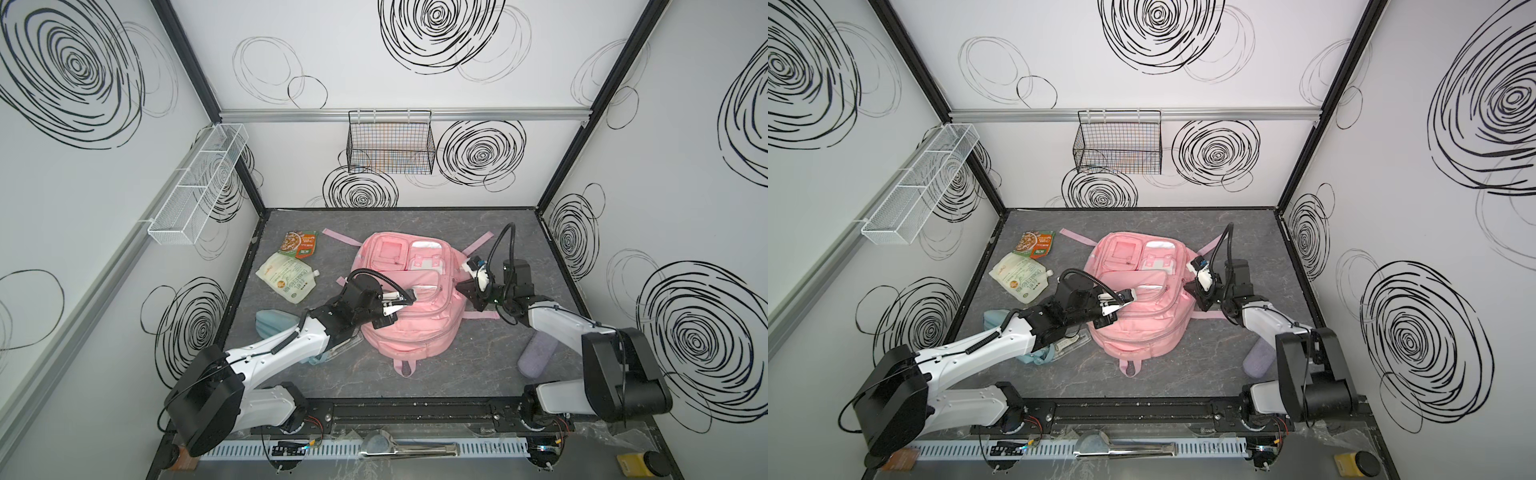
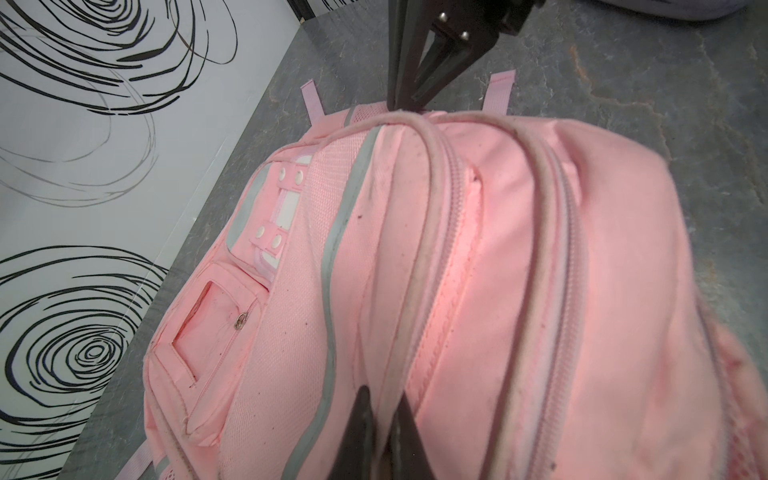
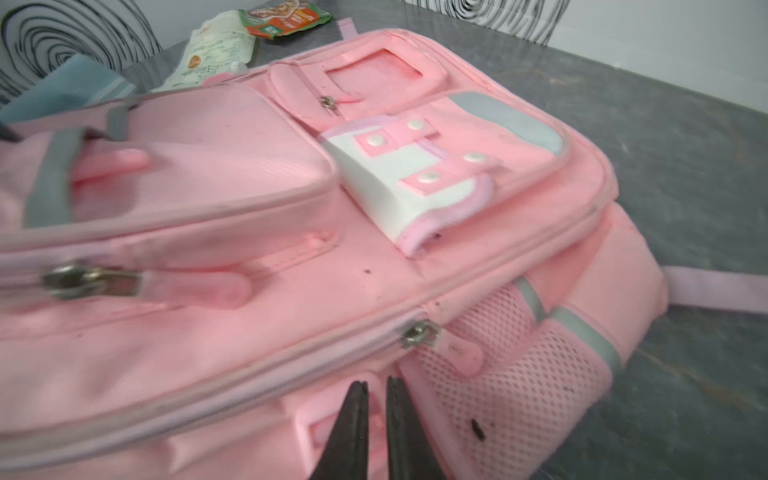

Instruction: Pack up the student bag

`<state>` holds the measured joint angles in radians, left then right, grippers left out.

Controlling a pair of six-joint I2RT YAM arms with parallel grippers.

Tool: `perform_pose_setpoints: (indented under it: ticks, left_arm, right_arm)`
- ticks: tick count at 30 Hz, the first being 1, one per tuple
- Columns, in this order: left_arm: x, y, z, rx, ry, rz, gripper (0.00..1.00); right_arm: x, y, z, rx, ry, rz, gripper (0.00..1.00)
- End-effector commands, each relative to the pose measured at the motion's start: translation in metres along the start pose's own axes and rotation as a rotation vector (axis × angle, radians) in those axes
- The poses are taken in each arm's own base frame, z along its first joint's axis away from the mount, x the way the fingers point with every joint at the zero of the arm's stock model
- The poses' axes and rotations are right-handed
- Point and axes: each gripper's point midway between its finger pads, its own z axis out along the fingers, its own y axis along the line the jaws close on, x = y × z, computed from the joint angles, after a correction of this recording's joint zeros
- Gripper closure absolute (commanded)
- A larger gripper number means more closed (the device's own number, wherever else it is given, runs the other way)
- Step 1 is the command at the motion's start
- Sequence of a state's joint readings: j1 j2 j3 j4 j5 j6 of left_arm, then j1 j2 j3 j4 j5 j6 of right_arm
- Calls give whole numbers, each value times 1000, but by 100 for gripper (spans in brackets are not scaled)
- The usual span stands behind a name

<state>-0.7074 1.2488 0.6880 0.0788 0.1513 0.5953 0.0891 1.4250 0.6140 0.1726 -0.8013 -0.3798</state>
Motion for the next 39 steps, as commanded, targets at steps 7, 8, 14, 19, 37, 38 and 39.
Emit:
perform_pose_setpoints:
  ticks: [7, 8, 14, 19, 37, 38, 39]
  left_arm:
    - [-59, 22, -15, -64, -221, 37, 100]
    - [-60, 22, -15, -61, -223, 37, 100]
    - [-66, 18, -16, -45, -245, 34, 100]
    - [-63, 8, -12, -34, -220, 62, 100]
    - [-66, 11, -18, -43, -259, 66, 100]
    - [-68, 9, -19, -31, -269, 70, 100]
    - [-69, 7, -19, -20, -276, 73, 100]
  right_arm:
    - [19, -10, 10, -152, 46, -86, 44]
    - [18, -9, 12, -155, 30, -98, 43]
    - [13, -23, 28, -60, 44, -136, 44]
    - [14, -19, 42, -110, 146, -41, 45]
    - [-1, -17, 39, -137, 163, -177, 42]
    - [-1, -18, 40, -140, 168, -186, 43]
    - [-1, -19, 41, -143, 169, -193, 43]
